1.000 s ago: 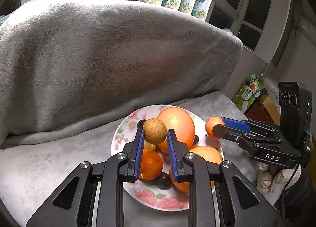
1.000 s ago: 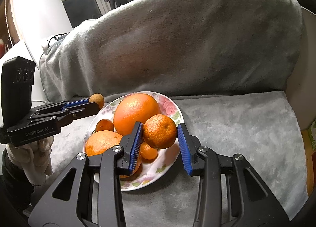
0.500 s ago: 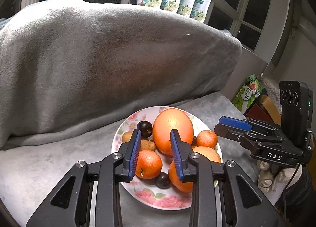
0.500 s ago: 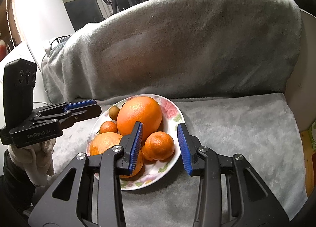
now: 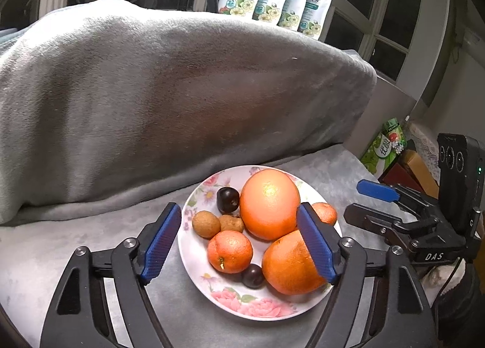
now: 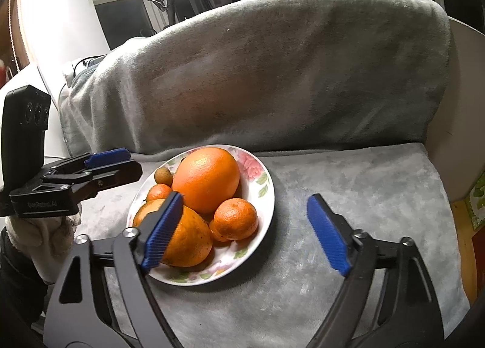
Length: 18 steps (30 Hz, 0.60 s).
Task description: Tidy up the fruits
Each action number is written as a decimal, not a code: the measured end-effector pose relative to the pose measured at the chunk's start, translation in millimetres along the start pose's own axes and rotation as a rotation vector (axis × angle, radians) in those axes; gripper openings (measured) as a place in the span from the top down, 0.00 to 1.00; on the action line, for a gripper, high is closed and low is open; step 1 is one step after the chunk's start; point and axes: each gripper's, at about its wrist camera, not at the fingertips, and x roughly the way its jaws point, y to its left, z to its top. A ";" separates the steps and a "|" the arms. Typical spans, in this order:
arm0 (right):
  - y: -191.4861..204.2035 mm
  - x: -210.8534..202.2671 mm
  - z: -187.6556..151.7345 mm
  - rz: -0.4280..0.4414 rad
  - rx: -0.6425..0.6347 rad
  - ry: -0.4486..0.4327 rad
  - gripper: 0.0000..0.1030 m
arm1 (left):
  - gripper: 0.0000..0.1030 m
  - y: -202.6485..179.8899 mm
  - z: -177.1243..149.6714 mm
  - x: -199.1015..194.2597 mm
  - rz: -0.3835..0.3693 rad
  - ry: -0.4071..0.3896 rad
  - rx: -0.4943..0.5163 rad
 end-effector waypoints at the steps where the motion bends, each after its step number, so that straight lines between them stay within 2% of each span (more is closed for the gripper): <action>1: 0.0 0.0 -0.2 -0.001 -0.001 0.002 0.15 | 0.24 0.0 -0.1 0.3 0.002 0.003 0.000; 8: 1.8 2.6 -1.4 -0.008 -0.009 0.022 0.14 | 0.23 -1.7 -1.0 0.9 0.008 0.012 -0.002; 11: 3.0 0.4 -2.3 -0.007 -0.014 0.013 0.05 | 0.23 -3.0 -0.8 0.0 0.010 0.016 0.000; 18: 4.3 -3.7 -1.4 -0.012 -0.008 0.005 0.05 | 0.22 -4.6 -1.1 -2.9 0.014 0.013 0.001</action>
